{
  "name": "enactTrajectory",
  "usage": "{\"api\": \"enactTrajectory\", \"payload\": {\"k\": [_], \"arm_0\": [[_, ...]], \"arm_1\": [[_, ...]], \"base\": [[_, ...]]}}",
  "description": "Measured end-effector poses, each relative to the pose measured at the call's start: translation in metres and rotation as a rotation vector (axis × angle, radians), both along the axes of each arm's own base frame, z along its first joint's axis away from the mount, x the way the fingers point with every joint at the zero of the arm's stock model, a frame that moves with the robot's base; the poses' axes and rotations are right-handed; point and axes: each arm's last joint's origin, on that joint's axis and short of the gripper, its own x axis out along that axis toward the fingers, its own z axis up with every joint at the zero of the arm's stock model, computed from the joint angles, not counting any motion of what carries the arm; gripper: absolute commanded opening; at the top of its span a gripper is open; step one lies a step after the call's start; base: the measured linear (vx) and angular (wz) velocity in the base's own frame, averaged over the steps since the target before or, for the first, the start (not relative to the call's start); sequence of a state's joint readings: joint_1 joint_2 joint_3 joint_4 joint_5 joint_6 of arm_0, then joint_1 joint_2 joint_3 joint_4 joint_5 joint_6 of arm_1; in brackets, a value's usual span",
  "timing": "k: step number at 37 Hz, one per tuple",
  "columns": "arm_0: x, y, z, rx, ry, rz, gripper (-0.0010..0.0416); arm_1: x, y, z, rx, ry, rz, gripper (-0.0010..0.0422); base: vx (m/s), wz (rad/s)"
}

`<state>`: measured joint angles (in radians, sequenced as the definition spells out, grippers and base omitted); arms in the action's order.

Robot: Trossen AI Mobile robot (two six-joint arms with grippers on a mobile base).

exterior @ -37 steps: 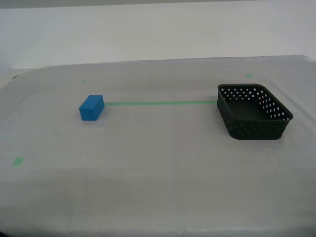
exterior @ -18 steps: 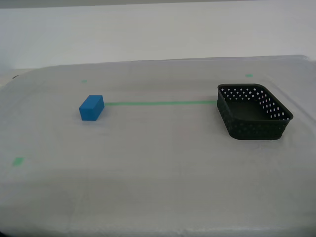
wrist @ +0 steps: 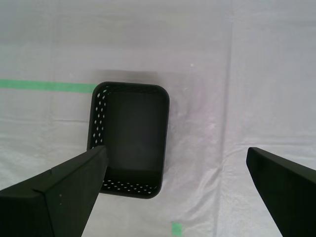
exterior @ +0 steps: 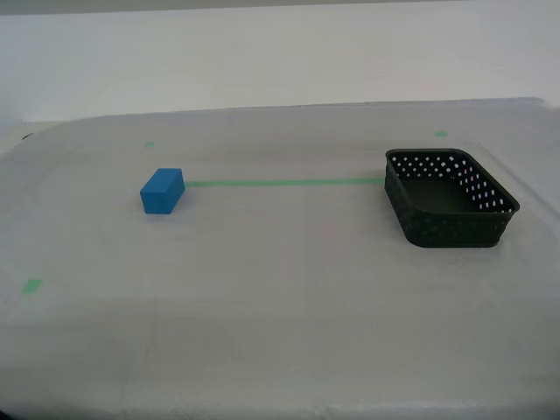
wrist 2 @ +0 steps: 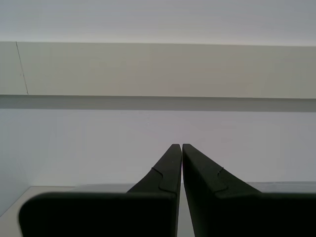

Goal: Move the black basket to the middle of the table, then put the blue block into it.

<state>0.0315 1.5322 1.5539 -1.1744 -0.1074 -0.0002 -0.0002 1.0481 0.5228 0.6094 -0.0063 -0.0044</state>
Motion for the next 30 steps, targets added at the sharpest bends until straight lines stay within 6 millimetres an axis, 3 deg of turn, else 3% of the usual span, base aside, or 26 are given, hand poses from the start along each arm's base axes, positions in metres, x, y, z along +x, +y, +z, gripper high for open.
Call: {"api": "enactTrajectory", "payload": {"k": [19, 30], "arm_0": [[0.003, 0.002, -0.003, -0.031, 0.011, -0.049, 0.0393], [0.024, 0.009, -0.044, -0.043, 0.144, -0.027, 0.0394]], "arm_1": [[0.0, 0.0, 0.0, 0.0, 0.0, 0.0, 0.0], [0.0, 0.0, 0.0, 0.0, 0.0, 0.0, 0.0]], "base": [[0.0, 0.0], [0.0, 0.0]]}}
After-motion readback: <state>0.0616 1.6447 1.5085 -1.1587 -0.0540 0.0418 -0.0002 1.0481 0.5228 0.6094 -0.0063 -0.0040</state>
